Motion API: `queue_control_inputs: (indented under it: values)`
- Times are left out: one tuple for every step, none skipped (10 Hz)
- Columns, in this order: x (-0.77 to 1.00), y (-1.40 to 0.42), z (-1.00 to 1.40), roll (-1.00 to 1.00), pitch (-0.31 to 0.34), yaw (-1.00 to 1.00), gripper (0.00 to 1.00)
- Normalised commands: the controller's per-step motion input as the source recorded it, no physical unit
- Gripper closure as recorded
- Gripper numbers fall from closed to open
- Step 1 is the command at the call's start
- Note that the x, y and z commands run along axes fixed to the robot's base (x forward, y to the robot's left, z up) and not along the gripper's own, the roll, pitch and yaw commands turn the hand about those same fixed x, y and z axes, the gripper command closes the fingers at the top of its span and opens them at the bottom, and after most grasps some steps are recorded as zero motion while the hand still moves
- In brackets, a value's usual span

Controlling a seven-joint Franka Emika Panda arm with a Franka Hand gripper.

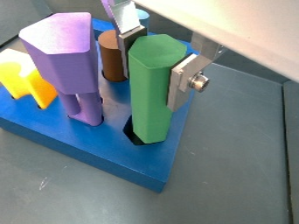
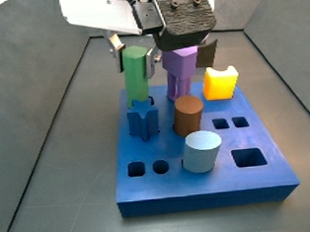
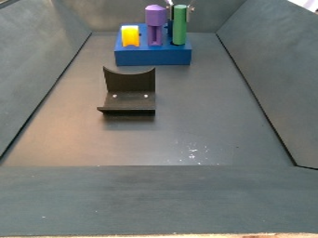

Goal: Pick up the hexagon object. Move up. Place the hexagon object on the fixture. Regrasp the hexagon object. Move to above the board. Insert the hexagon object.
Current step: Insert the hexagon object.

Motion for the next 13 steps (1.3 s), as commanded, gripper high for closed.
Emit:
queue_control_inputs:
  values:
    - [0.14, 0.01, -0.12, 0.02, -0.007, 0.0, 1.0]
    - [0.18, 0.02, -0.16, 0.0, 0.0, 0.0, 1.0]
    - [0.31, 0.02, -0.16, 0.0, 0.0, -0.02, 1.0]
    - [0.28, 0.05, -0.17, 0.0, 0.009, -0.04, 1.0]
    - [0.1, 0.1, -0.19, 0.0, 0.024, 0.0, 1.0]
    - [0.0, 0.11, -0.19, 0.03, 0.03, 0.0, 1.0]
    - [0.0, 0.09, -0.26, 0.0, 0.01, 0.0, 1.0]
    - [0.16, 0.13, -0.41, -0.01, 0.033, 0.0, 1.0]
    - [0.17, 0.09, -0.48, -0.04, 0.037, -0.01, 1.0]
    - [0.18, 0.05, -0.45, -0.05, 0.049, -0.09, 1.0]
    - [0.09, 0.0, -0.21, -0.07, 0.0, -0.08, 1.0]
    - [0.05, 0.04, -0.02, -0.08, 0.0, -0.04, 1.0]
    - [0.0, 0.0, -0.01, -0.04, -0.01, 0.0, 1.0]
